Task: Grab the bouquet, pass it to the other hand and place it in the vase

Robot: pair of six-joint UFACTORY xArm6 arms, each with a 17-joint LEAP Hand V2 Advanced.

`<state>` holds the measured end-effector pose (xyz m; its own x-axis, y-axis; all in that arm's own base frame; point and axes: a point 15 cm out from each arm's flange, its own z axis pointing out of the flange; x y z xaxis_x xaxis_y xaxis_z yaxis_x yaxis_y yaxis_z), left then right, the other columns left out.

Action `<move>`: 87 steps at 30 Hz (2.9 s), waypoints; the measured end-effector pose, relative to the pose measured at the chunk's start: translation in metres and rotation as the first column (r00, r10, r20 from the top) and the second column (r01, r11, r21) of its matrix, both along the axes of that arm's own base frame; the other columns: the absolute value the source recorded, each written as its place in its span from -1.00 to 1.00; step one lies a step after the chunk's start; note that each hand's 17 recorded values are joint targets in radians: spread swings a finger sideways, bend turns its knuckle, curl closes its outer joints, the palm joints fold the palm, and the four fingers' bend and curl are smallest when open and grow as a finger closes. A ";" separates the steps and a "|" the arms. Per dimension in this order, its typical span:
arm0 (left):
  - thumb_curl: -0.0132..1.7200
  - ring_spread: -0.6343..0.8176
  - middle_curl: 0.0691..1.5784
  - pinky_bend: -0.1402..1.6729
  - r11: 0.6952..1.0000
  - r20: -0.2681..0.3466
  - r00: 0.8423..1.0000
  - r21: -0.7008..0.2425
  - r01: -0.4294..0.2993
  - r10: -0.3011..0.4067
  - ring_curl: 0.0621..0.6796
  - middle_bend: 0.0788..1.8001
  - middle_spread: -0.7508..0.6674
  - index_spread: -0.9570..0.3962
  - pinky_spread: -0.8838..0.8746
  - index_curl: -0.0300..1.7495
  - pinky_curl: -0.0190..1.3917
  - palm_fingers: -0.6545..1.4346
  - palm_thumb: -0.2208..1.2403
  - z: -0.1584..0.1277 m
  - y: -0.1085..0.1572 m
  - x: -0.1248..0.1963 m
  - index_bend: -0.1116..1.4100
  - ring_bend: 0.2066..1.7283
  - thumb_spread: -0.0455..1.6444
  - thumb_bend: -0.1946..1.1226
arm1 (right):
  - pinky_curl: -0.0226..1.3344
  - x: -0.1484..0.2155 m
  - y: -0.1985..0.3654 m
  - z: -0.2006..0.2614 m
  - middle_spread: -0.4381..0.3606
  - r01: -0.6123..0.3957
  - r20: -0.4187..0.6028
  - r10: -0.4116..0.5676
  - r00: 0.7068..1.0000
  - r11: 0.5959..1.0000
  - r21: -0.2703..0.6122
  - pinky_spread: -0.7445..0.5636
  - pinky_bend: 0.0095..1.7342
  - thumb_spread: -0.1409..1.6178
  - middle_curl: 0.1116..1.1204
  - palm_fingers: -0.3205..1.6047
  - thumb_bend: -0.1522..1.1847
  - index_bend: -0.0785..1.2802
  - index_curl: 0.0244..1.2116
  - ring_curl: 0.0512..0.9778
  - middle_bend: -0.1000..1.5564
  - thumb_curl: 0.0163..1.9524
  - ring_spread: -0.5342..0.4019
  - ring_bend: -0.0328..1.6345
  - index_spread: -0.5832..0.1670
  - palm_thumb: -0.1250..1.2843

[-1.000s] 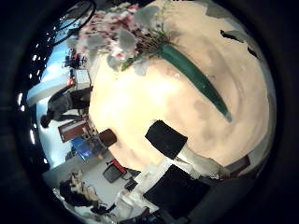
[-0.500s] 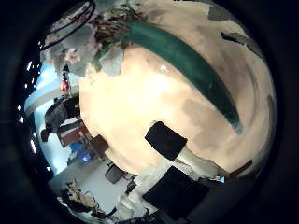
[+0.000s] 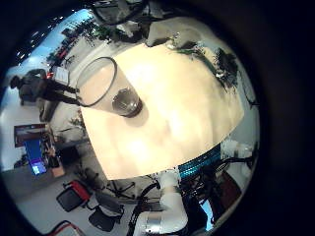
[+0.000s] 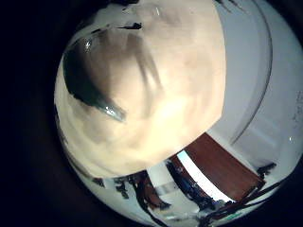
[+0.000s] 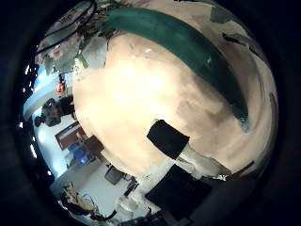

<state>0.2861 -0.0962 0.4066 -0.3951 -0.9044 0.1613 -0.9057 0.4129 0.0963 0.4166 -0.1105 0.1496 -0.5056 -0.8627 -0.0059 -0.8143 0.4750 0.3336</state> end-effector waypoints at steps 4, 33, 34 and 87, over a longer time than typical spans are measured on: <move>-0.60 0.54 -0.66 -0.37 1.000 0.000 1.000 0.000 -0.003 0.003 -0.55 -0.87 0.40 0.43 0.60 -0.57 -0.75 -0.24 -0.14 0.001 0.000 -0.002 -0.62 -0.62 0.31 -0.74 | -0.97 0.000 -0.003 0.000 0.02 0.000 -0.001 0.000 1.000 1.000 -0.008 0.35 -0.02 0.39 -0.26 -0.26 -0.81 -0.60 -0.34 -0.53 -0.15 -0.64 -0.15 0.29 0.20 -0.19; -0.60 0.54 -0.66 -0.37 1.000 -0.001 1.000 0.002 -0.011 0.011 -0.55 -0.87 0.40 0.43 0.60 -0.57 -0.75 -0.24 -0.14 0.001 0.001 -0.006 -0.62 -0.63 0.31 -0.74 | -0.98 0.001 -0.008 -0.034 0.01 -0.009 -0.054 0.007 0.999 0.999 -0.049 0.29 0.01 0.39 -0.18 -0.23 -0.81 -0.60 -0.29 -0.46 -0.12 -0.65 -0.18 0.33 0.18 -0.18; -0.60 0.54 -0.66 -0.37 1.000 -0.001 1.000 0.002 -0.013 0.013 -0.54 -0.87 0.40 0.43 0.60 -0.57 -0.75 -0.24 -0.14 0.001 0.001 -0.006 -0.62 -0.63 0.31 -0.74 | -0.98 0.001 -0.008 -0.034 0.00 -0.012 -0.056 0.009 0.998 0.998 -0.056 0.29 0.01 0.39 -0.18 -0.23 -0.81 -0.60 -0.29 -0.46 -0.12 -0.64 -0.19 0.33 0.18 -0.17; -0.59 0.54 -0.66 -0.37 1.000 0.000 1.000 0.004 -0.021 0.021 -0.54 -0.87 0.40 0.44 0.60 -0.57 -0.75 -0.24 -0.14 0.006 0.003 -0.017 -0.62 -0.63 0.31 -0.74 | -0.31 0.025 -0.089 0.059 -0.34 -0.060 0.140 0.116 0.983 0.934 -0.353 -0.16 0.73 0.22 0.53 0.53 -0.63 0.55 0.72 0.24 0.66 -0.31 -0.28 0.77 -0.45 0.84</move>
<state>0.2694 -0.0932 0.4129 -0.3763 -0.9130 0.1577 -0.9140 0.3937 0.0980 0.4415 -0.1994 0.2091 -0.4444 -0.8661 0.2288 -0.8865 0.4620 0.0271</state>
